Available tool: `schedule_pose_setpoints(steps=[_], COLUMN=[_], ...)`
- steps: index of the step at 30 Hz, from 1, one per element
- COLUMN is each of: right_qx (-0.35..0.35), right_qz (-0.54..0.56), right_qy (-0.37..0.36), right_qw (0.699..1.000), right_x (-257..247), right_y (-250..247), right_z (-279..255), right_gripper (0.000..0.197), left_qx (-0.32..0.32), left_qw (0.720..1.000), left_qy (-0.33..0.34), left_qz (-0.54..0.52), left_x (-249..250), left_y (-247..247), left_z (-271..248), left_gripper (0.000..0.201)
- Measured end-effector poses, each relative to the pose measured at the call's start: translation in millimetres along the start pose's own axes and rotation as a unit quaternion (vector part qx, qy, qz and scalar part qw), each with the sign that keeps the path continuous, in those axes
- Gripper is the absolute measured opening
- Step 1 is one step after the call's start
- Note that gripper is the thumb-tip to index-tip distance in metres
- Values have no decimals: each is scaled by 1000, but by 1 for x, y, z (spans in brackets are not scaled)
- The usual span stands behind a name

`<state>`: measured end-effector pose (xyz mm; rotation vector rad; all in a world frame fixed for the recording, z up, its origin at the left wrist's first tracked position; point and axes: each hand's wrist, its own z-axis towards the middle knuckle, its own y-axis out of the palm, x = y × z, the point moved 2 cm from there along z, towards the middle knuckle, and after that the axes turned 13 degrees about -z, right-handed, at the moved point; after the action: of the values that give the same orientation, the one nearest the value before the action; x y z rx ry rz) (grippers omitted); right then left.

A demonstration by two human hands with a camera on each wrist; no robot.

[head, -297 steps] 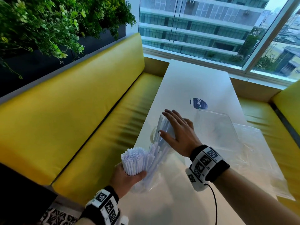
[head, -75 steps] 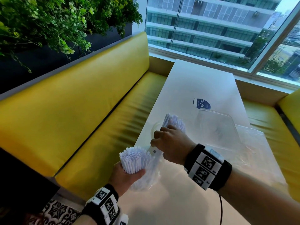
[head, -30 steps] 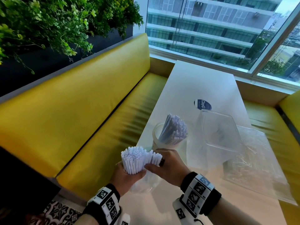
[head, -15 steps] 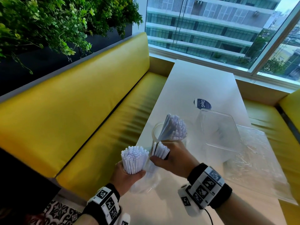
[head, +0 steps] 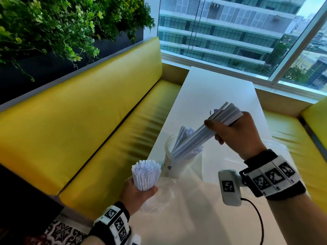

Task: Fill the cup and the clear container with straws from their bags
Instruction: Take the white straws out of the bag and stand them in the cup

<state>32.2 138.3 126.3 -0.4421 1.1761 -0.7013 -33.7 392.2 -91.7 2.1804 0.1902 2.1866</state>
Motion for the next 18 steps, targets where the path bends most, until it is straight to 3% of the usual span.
schedule_pose_setpoints(steps=[8, 16, 18], right_qx=[8, -57, -56], right_qz=[-80, -169, -166], right_qy=[-4, -10, -14], right_qw=[997, 984, 984], right_x=[1, 25, 33], right_y=[-6, 54, 64], right_z=[16, 7, 3], right_gripper=[22, 23, 51], left_qx=[0, 12, 13], left_qw=[1000, 1000, 1000], left_qy=[-17, -20, -16], left_qz=[4, 6, 11], left_x=[-2, 1, 1], left_y=[-1, 1, 0], left_z=[1, 1, 1], left_gripper=[37, 38, 37])
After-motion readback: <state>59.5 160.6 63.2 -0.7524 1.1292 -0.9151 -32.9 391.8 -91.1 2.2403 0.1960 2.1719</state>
